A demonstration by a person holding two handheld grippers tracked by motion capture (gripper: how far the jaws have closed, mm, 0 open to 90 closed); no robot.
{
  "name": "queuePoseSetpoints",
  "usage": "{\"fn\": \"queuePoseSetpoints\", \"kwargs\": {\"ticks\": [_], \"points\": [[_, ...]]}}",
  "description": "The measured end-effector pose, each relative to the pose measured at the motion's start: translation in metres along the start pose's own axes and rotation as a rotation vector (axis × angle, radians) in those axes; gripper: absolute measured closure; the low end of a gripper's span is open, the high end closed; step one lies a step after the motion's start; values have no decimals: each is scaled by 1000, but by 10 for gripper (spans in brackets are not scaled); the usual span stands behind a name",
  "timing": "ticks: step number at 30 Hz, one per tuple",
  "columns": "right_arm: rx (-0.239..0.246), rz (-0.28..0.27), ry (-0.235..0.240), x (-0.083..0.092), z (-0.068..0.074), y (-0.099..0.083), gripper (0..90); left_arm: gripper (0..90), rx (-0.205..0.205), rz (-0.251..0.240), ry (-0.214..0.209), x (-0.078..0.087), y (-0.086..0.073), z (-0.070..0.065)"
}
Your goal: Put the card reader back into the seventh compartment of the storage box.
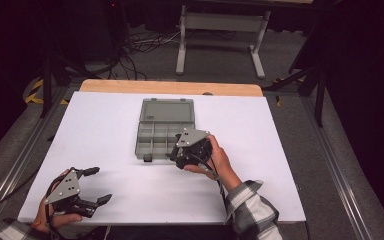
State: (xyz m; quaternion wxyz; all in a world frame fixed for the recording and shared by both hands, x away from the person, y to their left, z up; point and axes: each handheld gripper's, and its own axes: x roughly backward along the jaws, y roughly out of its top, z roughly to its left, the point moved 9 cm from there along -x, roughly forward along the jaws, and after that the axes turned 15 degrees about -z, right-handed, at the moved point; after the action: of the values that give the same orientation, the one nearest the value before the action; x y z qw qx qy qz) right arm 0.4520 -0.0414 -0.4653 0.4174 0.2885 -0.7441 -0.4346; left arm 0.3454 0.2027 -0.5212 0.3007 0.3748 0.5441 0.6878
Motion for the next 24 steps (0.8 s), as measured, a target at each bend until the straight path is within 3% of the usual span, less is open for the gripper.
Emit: {"fn": "queuePoseSetpoints", "kwargs": {"ticks": [7, 16, 20, 24], "points": [[-25, 12, -25, -13, -13, 0, 315, 84, 19, -23, 8, 1, 3, 2], [-53, 38, -47, -27, -19, -9, 315, 83, 9, -13, 3, 2, 1, 1], [-65, 49, -62, -29, -22, -11, 315, 83, 18, -16, 6, 2, 2, 2], [-80, 47, -74, -29, -24, -13, 315, 83, 2, -2, -2, 1, 0, 0]]}}
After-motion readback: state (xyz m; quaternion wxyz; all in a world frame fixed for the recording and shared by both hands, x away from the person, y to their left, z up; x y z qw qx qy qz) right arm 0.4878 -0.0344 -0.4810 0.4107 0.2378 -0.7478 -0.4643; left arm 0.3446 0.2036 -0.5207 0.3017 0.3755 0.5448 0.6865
